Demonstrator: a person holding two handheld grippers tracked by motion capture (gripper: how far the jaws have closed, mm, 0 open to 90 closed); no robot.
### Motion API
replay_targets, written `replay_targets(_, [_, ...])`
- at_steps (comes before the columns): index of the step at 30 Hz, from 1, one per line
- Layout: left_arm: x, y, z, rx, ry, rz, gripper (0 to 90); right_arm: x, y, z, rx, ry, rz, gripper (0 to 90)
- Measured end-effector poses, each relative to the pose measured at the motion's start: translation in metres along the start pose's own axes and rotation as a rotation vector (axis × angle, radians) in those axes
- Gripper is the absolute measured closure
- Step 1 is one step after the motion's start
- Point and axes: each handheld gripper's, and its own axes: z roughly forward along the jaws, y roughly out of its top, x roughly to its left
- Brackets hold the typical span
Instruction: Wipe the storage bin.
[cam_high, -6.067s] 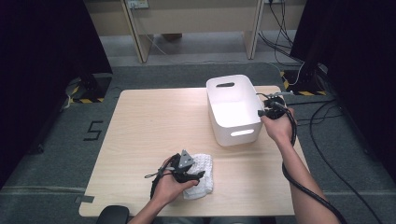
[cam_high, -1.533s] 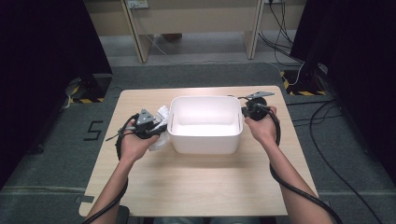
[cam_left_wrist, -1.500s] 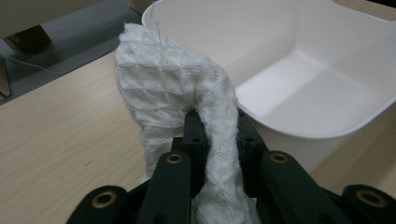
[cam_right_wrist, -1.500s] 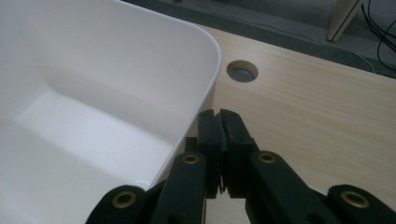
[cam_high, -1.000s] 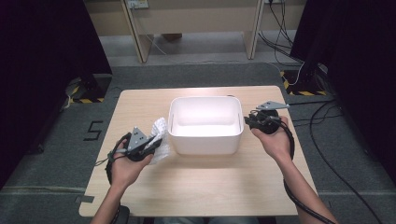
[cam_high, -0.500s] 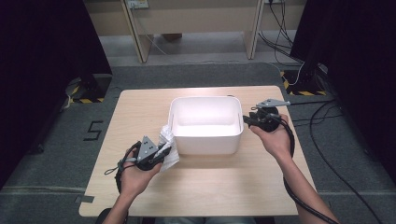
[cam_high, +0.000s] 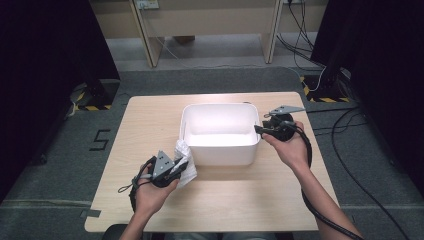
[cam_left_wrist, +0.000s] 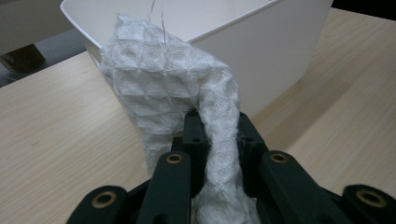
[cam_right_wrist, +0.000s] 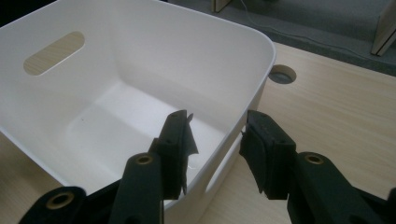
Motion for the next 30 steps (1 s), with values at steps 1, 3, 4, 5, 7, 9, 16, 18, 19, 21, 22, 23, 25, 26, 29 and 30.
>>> replay_targets(1, [0.0,0.0,0.0,0.001,-0.002,-0.001,78.4,0.0,-0.001,0.0,0.006,0.001,-0.001,60.8])
replay_targets(3, [0.0,0.0,0.001,0.002,-0.007,-0.005,78.4,0.0,-0.001,0.0,0.016,-0.001,-0.001,61.3])
replay_targets(4, [0.0,0.0,0.001,0.0,-0.009,-0.007,78.4,0.0,-0.001,-0.001,0.02,-0.005,0.001,61.3])
replay_targets(5, [-0.001,0.0,0.0,-0.001,-0.011,-0.007,78.4,0.001,0.0,-0.002,0.019,-0.009,0.009,61.3])
replay_targets(7, [-0.003,0.001,-0.001,-0.009,-0.015,-0.008,78.3,0.002,0.001,-0.003,0.009,-0.018,0.007,61.3])
replay_targets(9, [-0.004,0.001,-0.001,-0.011,-0.017,-0.013,78.3,0.004,0.002,-0.002,0.014,-0.02,0.009,61.2])
replay_targets(16, [-0.007,0.005,0.004,-0.007,-0.027,-0.013,78.2,0.001,0.0,-0.001,0.026,-0.039,0.02,61.1])
replay_targets(18, [-0.008,0.007,0.007,-0.001,-0.02,-0.007,78.2,0.0,-0.003,0.0,0.039,-0.03,0.03,61.3])
replay_targets(19, [-0.008,0.008,0.009,0.003,-0.01,-0.008,78.2,0.0,-0.004,0.002,0.044,-0.024,0.032,61.5])
replay_targets(21, [-0.008,0.009,0.012,0.01,0.007,-0.002,78.3,0.001,-0.005,0.004,0.055,-0.01,0.025,62.5])
replay_targets(22, [-0.008,0.009,0.013,0.01,0.017,-0.002,78.3,0.002,-0.005,0.006,0.06,-0.003,0.025,63.9])
replay_targets(23, [-0.008,0.009,0.014,0.01,0.02,-0.002,78.3,0.002,-0.005,0.006,0.064,0.0,0.024,64.6])
replay_targets(25, [-0.008,0.01,0.014,0.011,0.021,-0.009,78.2,0.003,-0.006,0.008,0.071,0.003,0.016,65.9])
replay_targets(26, [-0.008,0.01,0.014,0.012,0.024,-0.009,78.3,0.003,-0.006,0.008,0.072,-0.004,0.002,67.0])
replay_targets(29, [-0.008,0.014,0.013,0.013,0.027,0.007,78.2,0.002,-0.006,0.008,0.072,-0.001,0.004,67.7])
replay_targets(30, [-0.008,0.015,0.013,0.012,0.028,0.01,78.2,0.002,-0.006,0.008,0.072,0.0,0.003,67.8])
